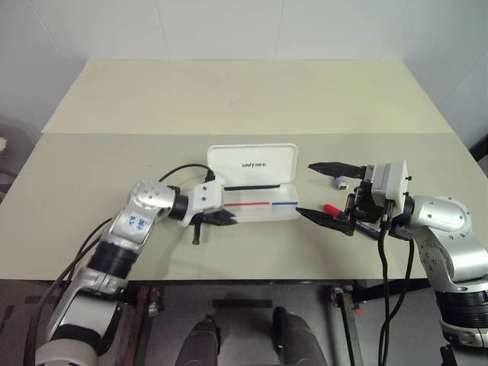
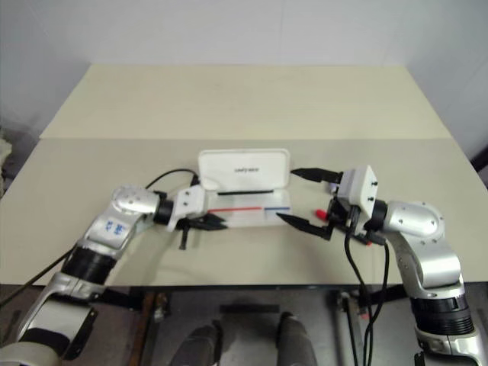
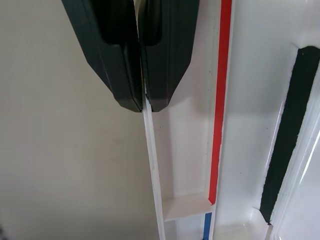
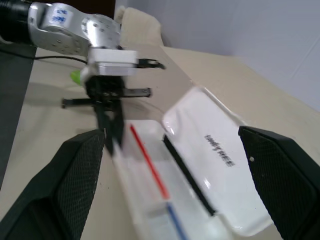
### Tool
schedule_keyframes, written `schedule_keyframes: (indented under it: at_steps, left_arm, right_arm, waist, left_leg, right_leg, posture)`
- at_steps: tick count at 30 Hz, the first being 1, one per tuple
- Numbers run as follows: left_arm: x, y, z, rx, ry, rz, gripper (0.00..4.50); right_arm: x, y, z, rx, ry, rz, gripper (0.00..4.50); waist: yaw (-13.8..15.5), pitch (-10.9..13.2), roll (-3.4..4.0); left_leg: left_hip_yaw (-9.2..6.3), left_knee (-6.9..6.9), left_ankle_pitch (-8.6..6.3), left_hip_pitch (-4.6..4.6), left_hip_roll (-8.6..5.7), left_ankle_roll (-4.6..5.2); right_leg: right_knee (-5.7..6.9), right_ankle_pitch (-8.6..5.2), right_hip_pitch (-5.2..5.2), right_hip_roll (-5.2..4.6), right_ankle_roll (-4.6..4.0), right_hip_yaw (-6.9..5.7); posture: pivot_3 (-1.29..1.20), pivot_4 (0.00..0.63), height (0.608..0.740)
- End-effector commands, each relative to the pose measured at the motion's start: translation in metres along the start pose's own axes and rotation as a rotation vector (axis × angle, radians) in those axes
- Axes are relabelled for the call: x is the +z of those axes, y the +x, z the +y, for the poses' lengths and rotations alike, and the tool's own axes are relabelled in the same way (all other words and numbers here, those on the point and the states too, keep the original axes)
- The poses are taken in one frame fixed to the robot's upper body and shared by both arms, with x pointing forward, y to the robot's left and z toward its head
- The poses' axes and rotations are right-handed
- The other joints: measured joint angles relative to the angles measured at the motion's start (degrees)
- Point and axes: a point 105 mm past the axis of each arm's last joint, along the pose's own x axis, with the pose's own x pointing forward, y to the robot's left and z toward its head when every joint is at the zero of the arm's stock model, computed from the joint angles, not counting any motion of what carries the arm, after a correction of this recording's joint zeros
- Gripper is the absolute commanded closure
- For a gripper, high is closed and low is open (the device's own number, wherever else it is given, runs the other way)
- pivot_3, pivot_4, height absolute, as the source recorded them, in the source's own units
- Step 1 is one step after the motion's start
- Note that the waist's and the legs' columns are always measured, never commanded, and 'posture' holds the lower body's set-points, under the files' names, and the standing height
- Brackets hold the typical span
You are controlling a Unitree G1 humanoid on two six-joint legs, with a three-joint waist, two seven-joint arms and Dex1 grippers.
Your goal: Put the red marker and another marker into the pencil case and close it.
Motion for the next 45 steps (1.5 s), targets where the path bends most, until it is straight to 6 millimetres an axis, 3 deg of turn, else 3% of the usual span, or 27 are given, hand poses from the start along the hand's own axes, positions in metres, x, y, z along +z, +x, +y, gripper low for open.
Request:
schedule_keyframes:
  at_steps: [1, 11, 12, 14, 24, 33, 38, 40, 45]
  left_arm:
    - [-0.001, -0.006, 0.001, 0.027, 0.052, 0.024, 4.49]
    - [-0.006, 0.005, 0.008, 0.089, 0.053, -0.005, 4.49]
    - [-0.005, 0.005, 0.008, 0.093, 0.062, -0.012, 3.91]
    - [-0.003, 0.007, 0.007, 0.089, 0.082, -0.035, 3.45]
    - [0.014, 0.006, -0.004, 0.080, 0.117, -0.160, 0.06]
    - [0.021, -0.010, -0.019, 0.102, 0.087, -0.225, 0.02]
    - [0.041, -0.028, -0.024, 0.144, 0.079, -0.339, 0.02]
    - [0.050, -0.045, -0.030, 0.147, 0.094, -0.380, 0.02]
    - [0.056, -0.068, -0.033, 0.174, 0.071, -0.399, 0.02]
  right_arm:
    - [0.014, 0.003, 0.001, 0.008, -0.036, -0.039, 0.00]
    - [0.015, 0.004, 0.003, 0.021, -0.033, -0.040, 0.00]
    - [0.015, 0.004, 0.004, 0.022, -0.032, -0.040, 0.00]
    - [0.015, 0.004, 0.004, 0.023, -0.031, -0.041, 0.00]
    - [0.012, 0.009, 0.003, 0.030, -0.022, -0.049, 0.00]
    - [0.001, 0.012, -0.001, 0.044, 0.010, -0.042, 0.00]
    - [-0.027, -0.011, -0.014, -0.046, 0.099, 0.051, 0.00]
    - [-0.045, -0.030, -0.022, -0.107, 0.150, 0.131, 0.00]
    - [-0.070, -0.063, -0.032, -0.165, 0.175, 0.265, 0.00]
  waist:
    - [0.1, 0.0, 0.00]
    - [0.3, 0.0, 0.00]
    - [0.3, 0.0, 0.00]
    - [0.2, 0.0, 0.00]
    - [0.1, 0.0, 0.00]
    - [0.1, 0.0, 0.00]
    - [0.2, 0.0, 0.00]
    - [0.1, 0.0, 0.00]
    - [0.1, 0.0, 0.03]
  left_leg:
    - [0.01, 0.04, 0.00, 0.00, 0.00, 0.00]
    - [0.02, 0.38, 0.00, -0.01, -0.01, 0.00]
    - [0.02, 0.49, 0.00, -0.03, -0.01, 0.00]
    - [0.02, 0.62, 0.00, -0.07, -0.01, 0.01]
    - [0.07, 0.63, -0.01, -0.04, 0.02, 0.02]
    - [0.08, 0.62, -0.02, -0.03, 0.03, 0.03]
    - [0.09, 0.63, -0.02, -0.05, 0.03, 0.03]
    - [0.09, 0.63, -0.02, -0.05, 0.03, 0.04]
    - [0.17, 0.62, -0.06, 0.00, 0.03, 0.05]
  right_leg:
    - [-0.04, -0.01, 0.00, 0.00, -0.01, 0.00]
    - [0.04, 0.01, 0.03, 0.00, -0.04, 0.03]
    - [0.04, 0.01, 0.04, 0.00, -0.04, 0.03]
    - [0.02, 0.02, 0.08, 0.00, -0.05, 0.03]
    - [0.02, 0.06, 0.07, 0.00, -0.09, 0.04]
    - [0.01, 0.05, 0.07, 0.01, -0.11, 0.05]
    - [-0.01, 0.05, 0.07, 0.01, -0.11, 0.07]
    - [-0.01, 0.05, 0.08, 0.01, -0.12, 0.07]
    - [-0.02, 0.01, 0.08, 0.01, -0.19, 0.11]
  posture:
    - [0.00, 0.150, 0.740]
    - [0.00, 0.150, 0.740]
    - [0.00, 0.150, 0.740]
    - [0.00, 0.150, 0.740]
    - [0.00, 0.150, 0.740]
    - [0.00, 0.150, 0.740]
    - [0.00, 0.150, 0.740]
    - [0.00, 0.150, 0.740]
    - [0.00, 0.150, 0.740]
